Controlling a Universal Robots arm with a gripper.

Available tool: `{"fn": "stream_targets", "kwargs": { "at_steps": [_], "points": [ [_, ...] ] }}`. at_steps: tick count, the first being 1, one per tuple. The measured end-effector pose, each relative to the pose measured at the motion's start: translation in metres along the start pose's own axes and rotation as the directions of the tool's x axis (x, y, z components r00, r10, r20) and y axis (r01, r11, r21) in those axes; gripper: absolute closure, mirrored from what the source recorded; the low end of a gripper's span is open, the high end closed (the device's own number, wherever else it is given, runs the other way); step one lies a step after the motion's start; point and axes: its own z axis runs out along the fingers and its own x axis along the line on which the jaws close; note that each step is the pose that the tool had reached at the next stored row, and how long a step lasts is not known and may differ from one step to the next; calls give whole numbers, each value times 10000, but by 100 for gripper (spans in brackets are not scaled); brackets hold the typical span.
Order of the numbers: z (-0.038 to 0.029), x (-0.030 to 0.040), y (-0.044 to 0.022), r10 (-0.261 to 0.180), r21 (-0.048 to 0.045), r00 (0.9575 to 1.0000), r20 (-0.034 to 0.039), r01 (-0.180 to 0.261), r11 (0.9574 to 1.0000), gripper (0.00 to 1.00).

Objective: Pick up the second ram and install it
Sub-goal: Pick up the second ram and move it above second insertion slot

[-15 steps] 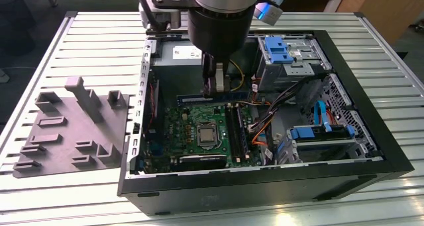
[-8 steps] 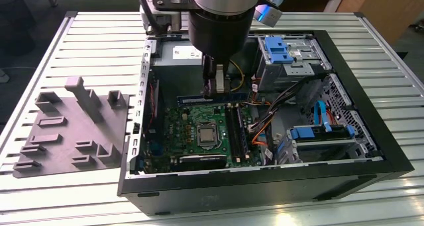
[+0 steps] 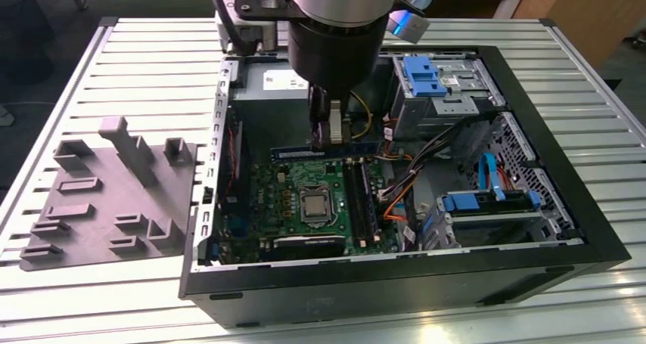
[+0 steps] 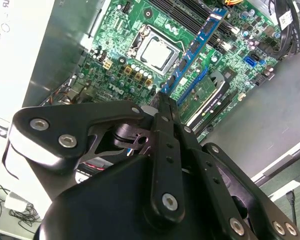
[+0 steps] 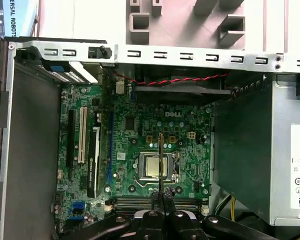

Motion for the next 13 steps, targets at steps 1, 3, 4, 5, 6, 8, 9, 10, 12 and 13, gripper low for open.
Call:
{"fn": "stream_targets", "kwargs": {
  "at_steps": [1,3,4,5,6,8,9,10,12,13],
  "points": [
    [3,0,-1,0,-1,10000,0,0,10000,89],
    [10,1,-3,0,-1,10000,0,0,10000,89],
    [13,1,-4,0,-1,10000,0,0,10000,89],
    [16,1,-5,0,-1,10000,0,0,10000,89],
    [20,1,-6,0,-1,10000,0,0,10000,89],
    [26,1,-8,0,-2,10000,0,0,10000,89],
    [27,2,-8,0,-3,10000,-2,0,10000,89],
    [28,2,-8,1,-3,10000,-2,-1,10000,89],
    [32,1,-8,0,-2,10000,1,0,10000,89],
    [39,2,-9,0,0,10000,4,0,10000,89]
  ]
}}
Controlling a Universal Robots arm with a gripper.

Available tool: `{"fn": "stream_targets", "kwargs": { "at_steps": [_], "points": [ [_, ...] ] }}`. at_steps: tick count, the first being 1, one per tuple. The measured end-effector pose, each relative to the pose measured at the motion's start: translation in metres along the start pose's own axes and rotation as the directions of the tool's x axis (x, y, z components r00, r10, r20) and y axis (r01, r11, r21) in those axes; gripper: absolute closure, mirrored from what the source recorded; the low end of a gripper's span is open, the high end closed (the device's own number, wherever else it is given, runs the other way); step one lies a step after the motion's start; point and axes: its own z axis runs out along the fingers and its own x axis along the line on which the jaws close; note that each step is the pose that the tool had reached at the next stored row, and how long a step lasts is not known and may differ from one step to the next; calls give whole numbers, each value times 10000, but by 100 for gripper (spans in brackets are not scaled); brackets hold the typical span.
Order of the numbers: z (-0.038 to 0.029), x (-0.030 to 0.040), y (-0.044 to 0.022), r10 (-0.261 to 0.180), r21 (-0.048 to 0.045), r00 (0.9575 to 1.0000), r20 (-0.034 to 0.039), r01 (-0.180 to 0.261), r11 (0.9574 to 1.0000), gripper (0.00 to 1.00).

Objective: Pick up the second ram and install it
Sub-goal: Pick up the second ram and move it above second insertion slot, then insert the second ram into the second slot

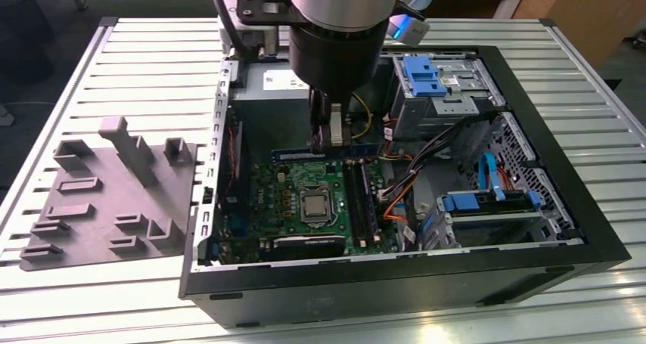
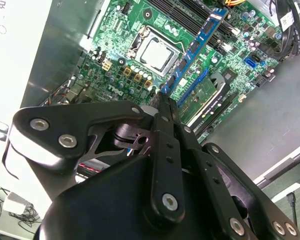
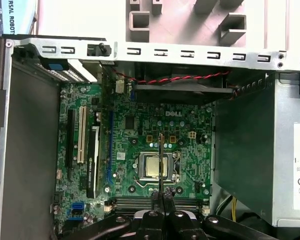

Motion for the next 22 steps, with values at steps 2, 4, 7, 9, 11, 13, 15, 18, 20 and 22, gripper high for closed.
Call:
{"fn": "stream_targets", "kwargs": {
  "at_steps": [2,4,7,9,11,13,15,18,20,22],
  "points": [
    [14,1,-1,0,-2,10000,-4,0,10000,89],
    [28,1,-1,0,-2,10000,-4,0,10000,89],
    [52,2,-2,0,-3,10000,-4,0,10000,89],
    [62,3,-3,0,-4,10000,-6,0,10000,89],
    [64,3,-3,0,-3,10000,-2,0,10000,89],
    [64,3,-3,0,-3,10000,1,0,10000,89],
    [64,3,-3,0,-4,10000,1,0,10000,89],
    [64,3,-3,0,-4,10000,2,0,10000,89],
    [64,3,-3,3,-3,10000,2,-3,10000,89],
    [64,3,-3,23,-3,10000,4,-23,10000,89]
  ]
}}
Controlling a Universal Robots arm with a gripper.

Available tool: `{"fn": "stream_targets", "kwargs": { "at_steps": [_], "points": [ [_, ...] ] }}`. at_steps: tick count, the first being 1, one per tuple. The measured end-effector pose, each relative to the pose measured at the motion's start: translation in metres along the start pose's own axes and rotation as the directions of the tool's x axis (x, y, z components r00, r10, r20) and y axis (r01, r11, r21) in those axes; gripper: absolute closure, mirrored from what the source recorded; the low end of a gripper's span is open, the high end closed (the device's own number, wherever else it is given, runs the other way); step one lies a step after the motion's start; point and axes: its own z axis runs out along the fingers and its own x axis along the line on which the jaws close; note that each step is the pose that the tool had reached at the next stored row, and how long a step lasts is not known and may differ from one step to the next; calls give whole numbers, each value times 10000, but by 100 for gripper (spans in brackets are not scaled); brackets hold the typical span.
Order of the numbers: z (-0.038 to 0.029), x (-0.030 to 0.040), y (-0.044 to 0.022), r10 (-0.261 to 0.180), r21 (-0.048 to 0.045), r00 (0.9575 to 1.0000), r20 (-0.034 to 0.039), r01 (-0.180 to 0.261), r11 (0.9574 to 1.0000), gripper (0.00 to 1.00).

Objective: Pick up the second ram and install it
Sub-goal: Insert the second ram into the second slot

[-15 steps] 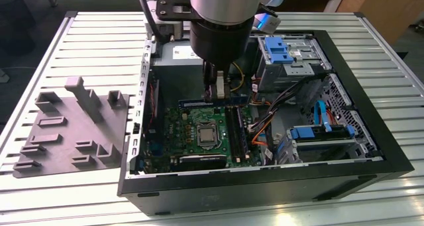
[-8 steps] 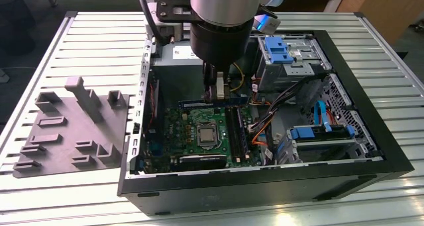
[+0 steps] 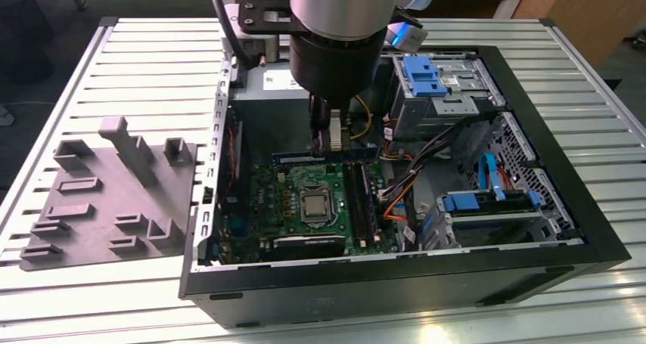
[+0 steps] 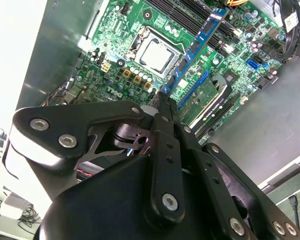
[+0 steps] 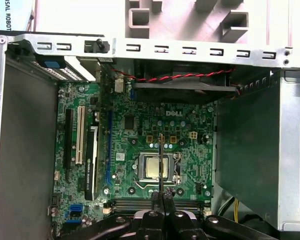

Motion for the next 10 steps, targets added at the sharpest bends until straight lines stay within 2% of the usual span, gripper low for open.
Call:
{"fn": "stream_targets", "kwargs": {
  "at_steps": [10],
  "points": [
    [1,0,0,554,22,9985,25,-554,9985,89]
  ]
}}
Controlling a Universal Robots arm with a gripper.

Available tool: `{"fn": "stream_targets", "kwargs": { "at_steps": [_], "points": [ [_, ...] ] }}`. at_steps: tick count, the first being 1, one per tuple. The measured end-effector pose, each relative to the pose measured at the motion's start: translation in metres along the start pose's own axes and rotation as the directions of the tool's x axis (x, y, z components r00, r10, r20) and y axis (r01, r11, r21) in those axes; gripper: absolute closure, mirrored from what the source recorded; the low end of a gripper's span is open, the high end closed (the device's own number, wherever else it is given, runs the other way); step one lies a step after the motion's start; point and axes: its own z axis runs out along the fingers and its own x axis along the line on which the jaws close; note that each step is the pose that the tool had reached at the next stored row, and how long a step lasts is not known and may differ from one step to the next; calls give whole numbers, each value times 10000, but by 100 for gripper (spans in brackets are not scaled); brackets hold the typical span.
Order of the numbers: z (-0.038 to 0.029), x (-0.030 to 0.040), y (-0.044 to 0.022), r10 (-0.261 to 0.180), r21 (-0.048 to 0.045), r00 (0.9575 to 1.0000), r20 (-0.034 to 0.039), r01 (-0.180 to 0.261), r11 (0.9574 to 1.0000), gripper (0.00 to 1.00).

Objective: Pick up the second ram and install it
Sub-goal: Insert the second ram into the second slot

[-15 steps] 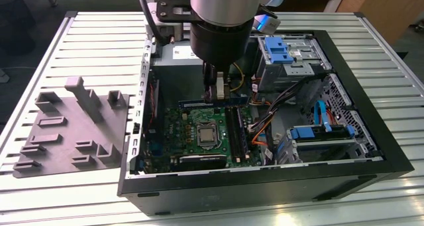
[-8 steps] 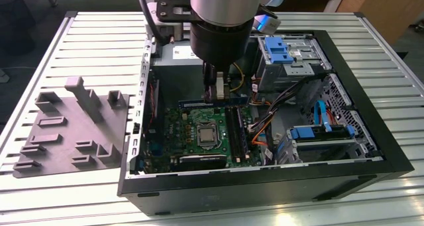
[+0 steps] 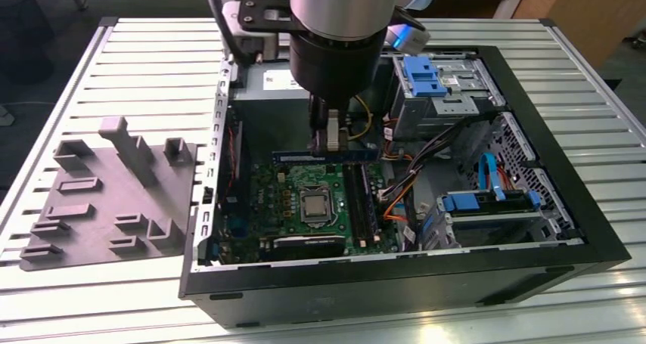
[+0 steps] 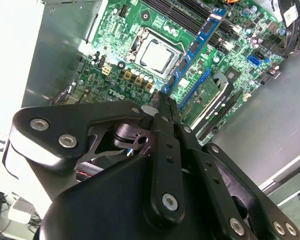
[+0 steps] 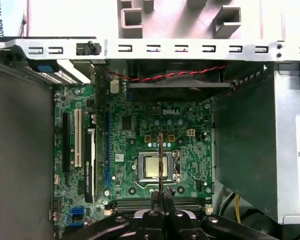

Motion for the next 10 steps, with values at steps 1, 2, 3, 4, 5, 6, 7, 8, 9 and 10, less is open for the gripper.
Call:
{"fn": "stream_targets", "kwargs": {
  "at_steps": [1,2,3,4,5,6,7,8,9,10],
  "points": [
    [0,0,0,81,4,10000,4,-81,10000,89],
    [0,0,0,156,7,9999,7,-156,9999,89],
    [0,0,0,237,10,9997,11,-237,9997,89],
    [1,0,0,324,13,9995,15,-324,9995,89],
    [0,0,0,411,16,9992,18,-411,9992,89],
    [1,0,0,516,20,9987,24,-517,9987,89],
    [1,0,0,606,24,9982,28,-606,9982,89],
    [1,0,0,698,28,9976,33,-698,9976,89],
    [1,0,0,791,31,9969,37,-791,9969,89],
    [1,0,0,887,35,9960,42,-888,9960,89]
  ]
}}
